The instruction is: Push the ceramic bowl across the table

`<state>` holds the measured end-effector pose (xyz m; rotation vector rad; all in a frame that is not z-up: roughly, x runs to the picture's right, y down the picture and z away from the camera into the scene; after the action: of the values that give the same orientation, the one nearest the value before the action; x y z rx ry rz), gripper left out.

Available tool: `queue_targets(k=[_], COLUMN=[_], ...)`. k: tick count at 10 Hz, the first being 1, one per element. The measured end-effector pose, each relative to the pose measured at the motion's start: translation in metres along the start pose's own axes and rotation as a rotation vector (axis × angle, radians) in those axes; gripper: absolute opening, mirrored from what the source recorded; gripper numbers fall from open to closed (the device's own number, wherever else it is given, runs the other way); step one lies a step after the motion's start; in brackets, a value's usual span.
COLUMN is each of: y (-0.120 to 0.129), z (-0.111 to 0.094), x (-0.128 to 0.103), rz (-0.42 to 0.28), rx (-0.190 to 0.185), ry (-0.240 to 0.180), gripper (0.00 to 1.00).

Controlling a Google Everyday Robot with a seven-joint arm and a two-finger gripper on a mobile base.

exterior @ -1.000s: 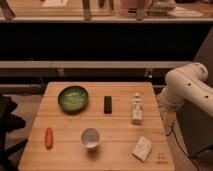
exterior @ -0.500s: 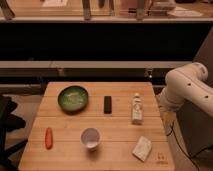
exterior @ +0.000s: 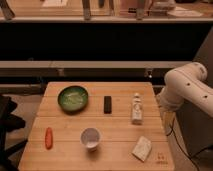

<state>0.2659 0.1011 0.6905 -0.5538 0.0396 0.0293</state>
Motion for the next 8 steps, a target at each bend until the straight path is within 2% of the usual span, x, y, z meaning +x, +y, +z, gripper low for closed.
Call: queue_targets(k=[2, 3, 6, 8], y=[-0.017, -0.023, -0.031, -0.049], z=[0.001, 0.003, 0.004, 0.008], x=[-0.033, -0.040, -0.045, -0.074], rz=[-0.031, -0.044, -0.065, -0.105], rx=[0.022, 0.029, 0.044, 0.057], ry=[0.000, 0.000, 0.005, -0.001], gripper=[0.80, 0.80, 0.80, 0.80])
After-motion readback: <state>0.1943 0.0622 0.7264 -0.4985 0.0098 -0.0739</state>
